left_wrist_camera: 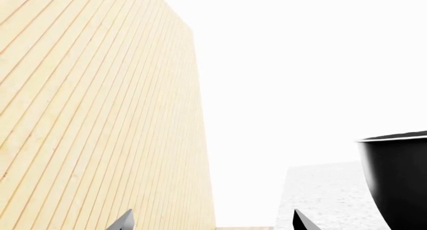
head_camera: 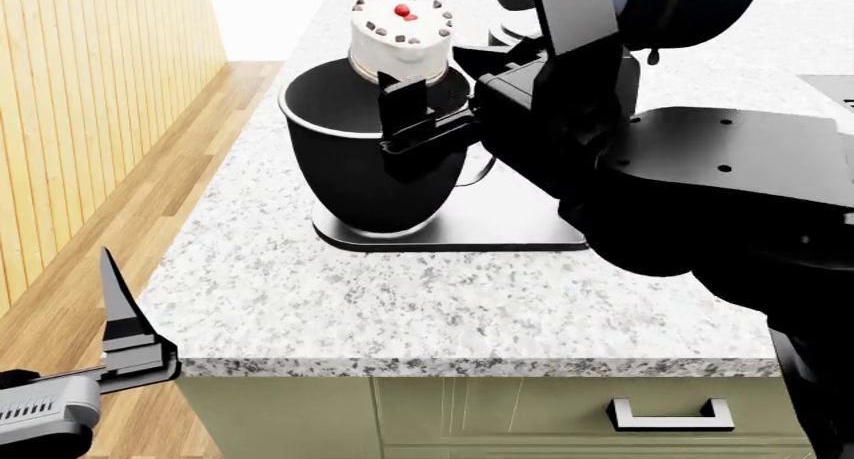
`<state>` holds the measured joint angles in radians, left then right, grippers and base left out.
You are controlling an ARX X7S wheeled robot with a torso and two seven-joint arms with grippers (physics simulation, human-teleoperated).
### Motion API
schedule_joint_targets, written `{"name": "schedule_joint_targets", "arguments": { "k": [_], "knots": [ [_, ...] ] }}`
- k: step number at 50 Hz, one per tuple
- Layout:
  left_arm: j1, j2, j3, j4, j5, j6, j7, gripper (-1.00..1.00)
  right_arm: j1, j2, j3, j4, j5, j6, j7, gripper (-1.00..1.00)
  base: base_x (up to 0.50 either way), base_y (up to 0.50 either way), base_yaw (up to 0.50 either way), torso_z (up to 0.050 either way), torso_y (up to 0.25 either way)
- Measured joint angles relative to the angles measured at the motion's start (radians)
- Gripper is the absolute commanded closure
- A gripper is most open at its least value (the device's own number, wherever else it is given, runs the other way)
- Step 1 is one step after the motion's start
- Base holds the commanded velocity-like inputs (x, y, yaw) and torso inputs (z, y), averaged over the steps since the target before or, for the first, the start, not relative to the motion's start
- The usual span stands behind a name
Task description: Place the cake in the stand mixer bowl.
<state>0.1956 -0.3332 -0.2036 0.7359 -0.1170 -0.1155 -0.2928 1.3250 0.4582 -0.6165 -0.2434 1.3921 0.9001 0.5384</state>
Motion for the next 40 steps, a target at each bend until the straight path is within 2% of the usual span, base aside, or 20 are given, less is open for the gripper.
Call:
{"name": "schedule_joint_targets", "arguments": {
  "k": [12, 13, 21, 27, 40],
  "knots": [
    [0.005, -0.004, -0.009, 0.001, -0.007, 0.003, -0.005, -1.0, 0.064, -0.114, -0.071, 0.2, -0.109, -0.04, -0.096, 1.0, 0.0, 0.0, 0.0, 0.0, 0.0],
    [0.005, -0.005, -0.01, 0.001, -0.008, 0.004, -0.005, -1.0, 0.066, -0.119, -0.076, 0.213, -0.117, -0.044, -0.102, -1.0, 0.0, 0.0, 0.0, 0.0, 0.0],
    [0.006, -0.007, -0.012, 0.0, -0.011, 0.005, -0.008, -1.0, 0.069, -0.131, -0.096, 0.257, -0.181, -0.051, -0.173, -1.0, 0.0, 0.0, 0.0, 0.0, 0.0],
    [0.007, -0.008, -0.011, -0.003, -0.011, 0.008, -0.01, -1.0, 0.051, -0.107, -0.079, 0.214, -0.148, -0.05, -0.156, -1.0, 0.0, 0.0, 0.0, 0.0, 0.0],
    [0.004, -0.011, 0.002, -0.008, -0.005, 0.008, -0.013, -1.0, -0.031, 0.075, 0.078, -0.114, 0.071, -0.064, 0.002, -1.0, 0.0, 0.0, 0.0, 0.0, 0.0]
  ]
}}
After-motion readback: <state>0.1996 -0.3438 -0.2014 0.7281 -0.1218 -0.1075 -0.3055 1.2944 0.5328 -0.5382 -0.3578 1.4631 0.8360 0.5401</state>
